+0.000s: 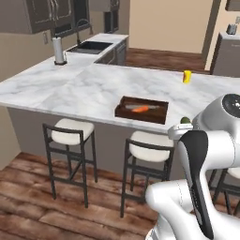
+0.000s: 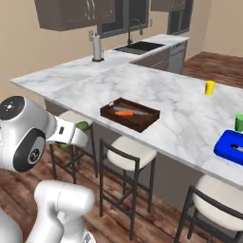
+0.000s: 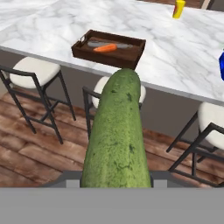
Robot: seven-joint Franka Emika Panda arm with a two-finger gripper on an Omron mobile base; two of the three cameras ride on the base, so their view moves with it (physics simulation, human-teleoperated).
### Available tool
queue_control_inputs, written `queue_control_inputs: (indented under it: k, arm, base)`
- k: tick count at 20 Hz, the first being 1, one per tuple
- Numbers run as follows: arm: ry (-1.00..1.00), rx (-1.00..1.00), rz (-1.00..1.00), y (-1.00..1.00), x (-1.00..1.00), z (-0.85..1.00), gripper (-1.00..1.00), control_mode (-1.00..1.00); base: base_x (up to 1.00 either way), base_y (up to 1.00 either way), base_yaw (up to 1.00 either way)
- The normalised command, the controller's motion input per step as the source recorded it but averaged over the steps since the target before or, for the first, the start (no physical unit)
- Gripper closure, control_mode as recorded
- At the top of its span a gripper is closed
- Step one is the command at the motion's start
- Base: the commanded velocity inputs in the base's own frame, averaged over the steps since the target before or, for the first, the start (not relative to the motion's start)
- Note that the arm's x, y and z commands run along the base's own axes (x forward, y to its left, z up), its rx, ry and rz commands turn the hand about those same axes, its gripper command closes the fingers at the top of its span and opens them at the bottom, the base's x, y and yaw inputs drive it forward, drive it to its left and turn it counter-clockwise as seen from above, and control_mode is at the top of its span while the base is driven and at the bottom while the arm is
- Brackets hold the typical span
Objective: Gather the carrot and cucumber from the fridge and place them on a tray on the dining counter. Then gather the chicken drumsticks from the fridge and place them on the other tray.
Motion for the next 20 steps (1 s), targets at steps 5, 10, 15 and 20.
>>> queue_control_inputs:
  k: [5, 10, 15, 20]
  arm:
    - [0.0, 0.0, 0.0, 0.0, 0.0, 0.0, 1.0, 1.0]
    - [0.0, 0.0, 0.0, 0.0, 0.0, 0.0, 1.0, 1.0]
    - [0.0, 0.0, 0.0, 0.0, 0.0, 0.0, 1.0, 1.0]
    - [0.0, 0.0, 0.0, 0.0, 0.0, 0.0, 1.0, 1.0]
  base:
    - [0.32, 0.46, -0.29]
    - [0.34, 0.47, -0.29]
    - [0.33, 0.43, -0.29]
    - [0.35, 0.37, -0.28]
